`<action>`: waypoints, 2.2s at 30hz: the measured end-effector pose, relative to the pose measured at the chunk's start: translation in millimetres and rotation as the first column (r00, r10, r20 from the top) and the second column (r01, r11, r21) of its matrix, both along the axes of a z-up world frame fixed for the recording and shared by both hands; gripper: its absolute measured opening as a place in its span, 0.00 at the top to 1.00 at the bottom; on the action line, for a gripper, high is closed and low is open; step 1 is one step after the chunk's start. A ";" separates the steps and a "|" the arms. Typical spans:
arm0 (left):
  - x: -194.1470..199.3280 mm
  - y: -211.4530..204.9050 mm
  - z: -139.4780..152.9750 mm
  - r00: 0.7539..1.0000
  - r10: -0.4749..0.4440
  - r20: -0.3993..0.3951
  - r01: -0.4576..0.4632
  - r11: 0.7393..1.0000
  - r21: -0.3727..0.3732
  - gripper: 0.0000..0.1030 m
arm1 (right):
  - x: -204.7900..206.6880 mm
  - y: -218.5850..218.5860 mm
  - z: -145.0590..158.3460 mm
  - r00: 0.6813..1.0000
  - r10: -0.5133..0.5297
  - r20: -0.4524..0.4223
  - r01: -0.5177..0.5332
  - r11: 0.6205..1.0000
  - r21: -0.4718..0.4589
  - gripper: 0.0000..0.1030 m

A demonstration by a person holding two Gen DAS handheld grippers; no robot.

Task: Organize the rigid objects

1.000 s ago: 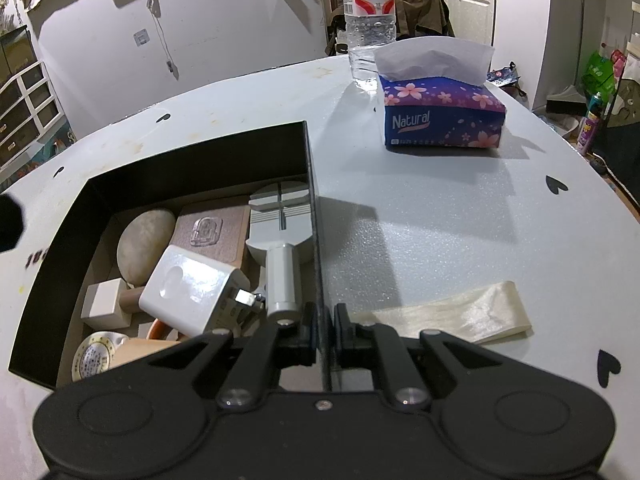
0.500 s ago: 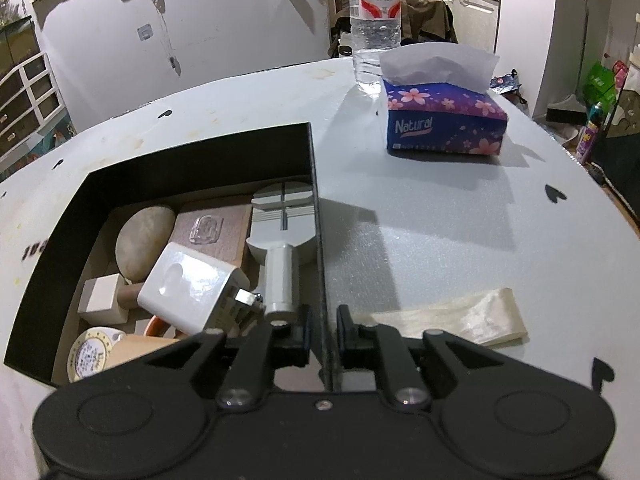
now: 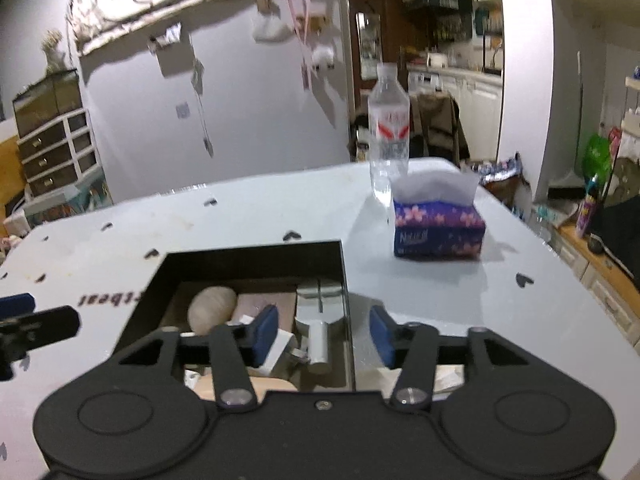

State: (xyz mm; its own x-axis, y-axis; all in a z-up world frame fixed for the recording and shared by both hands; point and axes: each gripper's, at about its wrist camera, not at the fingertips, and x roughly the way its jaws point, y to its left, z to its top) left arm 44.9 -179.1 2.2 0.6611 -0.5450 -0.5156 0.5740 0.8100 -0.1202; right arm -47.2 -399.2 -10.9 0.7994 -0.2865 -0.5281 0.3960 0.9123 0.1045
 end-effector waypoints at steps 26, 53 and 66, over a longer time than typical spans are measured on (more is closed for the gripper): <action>-91.6 44.6 -1.8 0.984 0.093 0.152 -0.091 0.996 -0.021 0.00 | -112.1 43.7 -0.6 0.987 -0.055 0.149 0.075 0.989 -0.130 0.01; -110.1 52.5 -6.8 0.970 0.150 0.190 -0.155 0.988 0.008 0.00 | -125.1 60.9 1.3 0.988 -0.010 0.156 0.036 0.986 -0.166 0.00; -111.7 53.1 -7.6 0.971 0.149 0.187 -0.153 0.988 0.007 0.00 | -125.8 60.6 -0.4 0.989 -0.011 0.149 0.036 0.986 -0.163 0.00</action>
